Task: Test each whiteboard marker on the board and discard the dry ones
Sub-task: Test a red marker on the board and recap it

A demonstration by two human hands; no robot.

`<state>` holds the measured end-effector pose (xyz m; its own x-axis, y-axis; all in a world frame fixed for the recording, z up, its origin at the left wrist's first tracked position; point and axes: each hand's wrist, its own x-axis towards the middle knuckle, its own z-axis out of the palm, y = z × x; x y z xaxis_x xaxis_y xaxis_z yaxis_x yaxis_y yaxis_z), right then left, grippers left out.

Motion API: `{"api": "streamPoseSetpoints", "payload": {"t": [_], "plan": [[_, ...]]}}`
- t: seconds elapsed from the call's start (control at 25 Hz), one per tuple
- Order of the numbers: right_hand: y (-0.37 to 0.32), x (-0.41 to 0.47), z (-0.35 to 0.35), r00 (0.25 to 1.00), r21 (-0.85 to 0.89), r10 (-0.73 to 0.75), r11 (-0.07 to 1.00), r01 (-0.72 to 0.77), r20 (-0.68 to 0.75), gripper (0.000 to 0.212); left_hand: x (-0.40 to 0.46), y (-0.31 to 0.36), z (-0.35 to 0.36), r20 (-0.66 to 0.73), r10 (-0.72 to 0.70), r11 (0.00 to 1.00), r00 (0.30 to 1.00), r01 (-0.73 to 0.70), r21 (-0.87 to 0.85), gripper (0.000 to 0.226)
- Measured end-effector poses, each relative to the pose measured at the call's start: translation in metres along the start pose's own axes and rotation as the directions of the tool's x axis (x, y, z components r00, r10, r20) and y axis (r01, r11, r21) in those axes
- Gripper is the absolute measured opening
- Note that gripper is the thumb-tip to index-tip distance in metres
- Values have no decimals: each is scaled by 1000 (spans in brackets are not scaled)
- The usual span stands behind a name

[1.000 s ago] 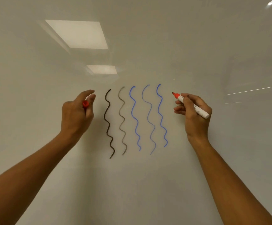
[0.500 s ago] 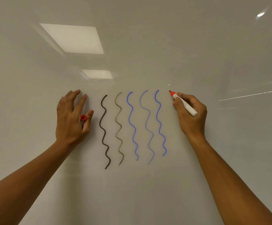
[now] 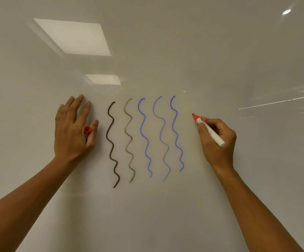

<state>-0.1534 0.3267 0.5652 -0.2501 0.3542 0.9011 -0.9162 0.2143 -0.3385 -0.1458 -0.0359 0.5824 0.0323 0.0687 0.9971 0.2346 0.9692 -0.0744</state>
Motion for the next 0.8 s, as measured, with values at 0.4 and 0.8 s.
{"api": "streamPoseSetpoints", "payload": {"t": [0.4, 0.8], "plan": [[23, -51, -28, 997, -121, -48, 991, 56, 64, 12, -3, 0, 2, 4, -4, 1000, 1000, 4, -16, 61], [23, -90, -52, 994, -163, 77, 985, -64, 79, 14, -14, 5, 2, 4, -38, 995, 999, 38, -95, 56]]}}
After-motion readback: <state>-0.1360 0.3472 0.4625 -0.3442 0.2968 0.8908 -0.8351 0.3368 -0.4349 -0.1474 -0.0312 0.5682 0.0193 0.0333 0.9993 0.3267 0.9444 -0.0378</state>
